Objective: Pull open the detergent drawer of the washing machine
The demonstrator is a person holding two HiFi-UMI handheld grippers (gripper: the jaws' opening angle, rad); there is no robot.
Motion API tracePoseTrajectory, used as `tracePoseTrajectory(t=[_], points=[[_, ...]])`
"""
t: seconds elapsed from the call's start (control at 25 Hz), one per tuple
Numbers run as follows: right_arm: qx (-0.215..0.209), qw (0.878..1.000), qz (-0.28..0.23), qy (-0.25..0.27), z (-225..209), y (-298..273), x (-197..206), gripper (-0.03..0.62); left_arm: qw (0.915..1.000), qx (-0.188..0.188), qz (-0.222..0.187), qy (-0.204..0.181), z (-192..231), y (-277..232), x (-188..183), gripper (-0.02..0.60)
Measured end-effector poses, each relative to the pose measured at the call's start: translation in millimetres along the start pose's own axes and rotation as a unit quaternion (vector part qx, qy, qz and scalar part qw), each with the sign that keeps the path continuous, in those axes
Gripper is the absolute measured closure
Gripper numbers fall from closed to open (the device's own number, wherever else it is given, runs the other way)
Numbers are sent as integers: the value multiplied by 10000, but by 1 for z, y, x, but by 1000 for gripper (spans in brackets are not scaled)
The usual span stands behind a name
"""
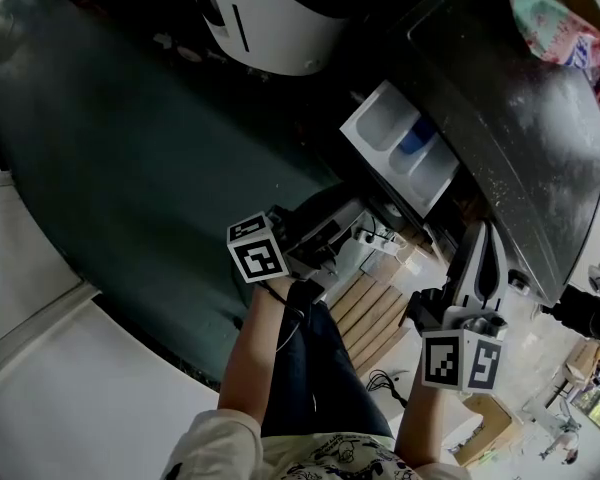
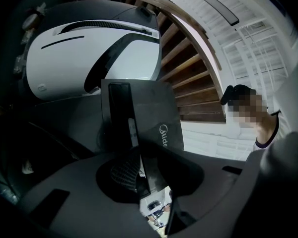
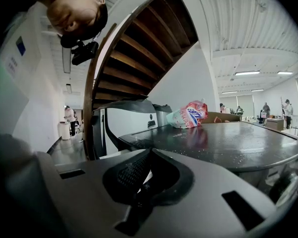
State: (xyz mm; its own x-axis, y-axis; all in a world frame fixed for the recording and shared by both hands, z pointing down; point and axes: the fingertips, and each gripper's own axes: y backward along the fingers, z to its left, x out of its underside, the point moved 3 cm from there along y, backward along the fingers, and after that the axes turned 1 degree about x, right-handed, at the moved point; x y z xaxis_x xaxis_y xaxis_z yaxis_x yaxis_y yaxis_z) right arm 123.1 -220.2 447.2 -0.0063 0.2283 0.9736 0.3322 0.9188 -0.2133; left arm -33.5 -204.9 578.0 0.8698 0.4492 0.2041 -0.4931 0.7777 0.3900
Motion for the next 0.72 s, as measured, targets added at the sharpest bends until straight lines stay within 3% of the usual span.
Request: tracePoseTrajectory(t=[0.72], points=[[-146,9999,-26,5,16,9,1,583,9998,-140,-93,-102,-8,29,5,479]])
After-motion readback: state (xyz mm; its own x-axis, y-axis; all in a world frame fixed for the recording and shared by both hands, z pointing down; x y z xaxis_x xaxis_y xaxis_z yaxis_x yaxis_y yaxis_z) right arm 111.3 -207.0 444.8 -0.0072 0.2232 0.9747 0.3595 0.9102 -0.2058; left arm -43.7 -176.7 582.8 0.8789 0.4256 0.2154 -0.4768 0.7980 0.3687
